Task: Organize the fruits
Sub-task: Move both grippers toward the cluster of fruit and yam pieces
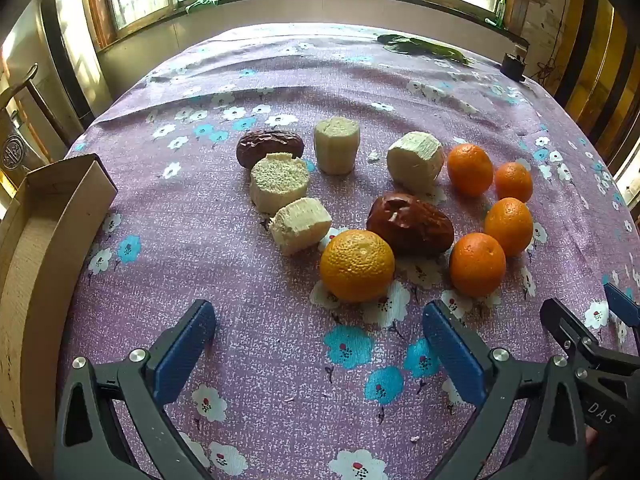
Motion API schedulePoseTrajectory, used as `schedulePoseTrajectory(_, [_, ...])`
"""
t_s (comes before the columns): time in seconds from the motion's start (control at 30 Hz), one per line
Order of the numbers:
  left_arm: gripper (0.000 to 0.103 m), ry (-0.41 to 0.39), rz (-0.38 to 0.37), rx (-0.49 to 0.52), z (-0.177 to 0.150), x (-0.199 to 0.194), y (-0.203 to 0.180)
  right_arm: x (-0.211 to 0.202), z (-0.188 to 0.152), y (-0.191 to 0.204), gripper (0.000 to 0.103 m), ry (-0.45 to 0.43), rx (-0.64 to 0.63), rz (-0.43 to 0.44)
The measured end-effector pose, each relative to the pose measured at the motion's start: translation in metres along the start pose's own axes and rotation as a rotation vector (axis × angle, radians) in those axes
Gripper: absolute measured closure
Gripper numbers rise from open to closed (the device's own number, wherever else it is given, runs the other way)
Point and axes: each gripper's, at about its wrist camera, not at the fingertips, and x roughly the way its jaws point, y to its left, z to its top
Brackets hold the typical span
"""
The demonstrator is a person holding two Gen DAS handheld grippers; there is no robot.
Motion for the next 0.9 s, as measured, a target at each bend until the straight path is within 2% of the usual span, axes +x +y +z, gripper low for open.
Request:
schedulePoseTrajectory(0.23, [0.000,0.000,-0.003,0.000,0.000,0.000,0.000,0.000,0.000,0.000,0.000,0.000,-0.001,-0.002])
schedulePoseTrajectory(0.43, [0.000,-0.058,0.004,-0.011,0.004,0.007,-0.007,0.000,0.000,0.000,0.000,0.000,0.000,-0.001])
schedulePoseTrajectory(0.7, [0.000,-0.061,0.003,-0.011,0.009,0.010,-0.009,0.001,0.001,0.000,0.000,0.003,-0.001,0.000])
schedulePoseTrajectory(0.8, [0.000,-0.050,-0.011,0.005,0.011,0.009,-0.007,0.000,0.003,0.002,0.000,0.007,-0.003,0.006])
schedulePoseTrajectory(0.9, [0.000,-0.050,-0.053,-0.001,0.014,0.005,0.000,-0.012,0.004,0.001,0.000,-0.026,-0.013,0.008])
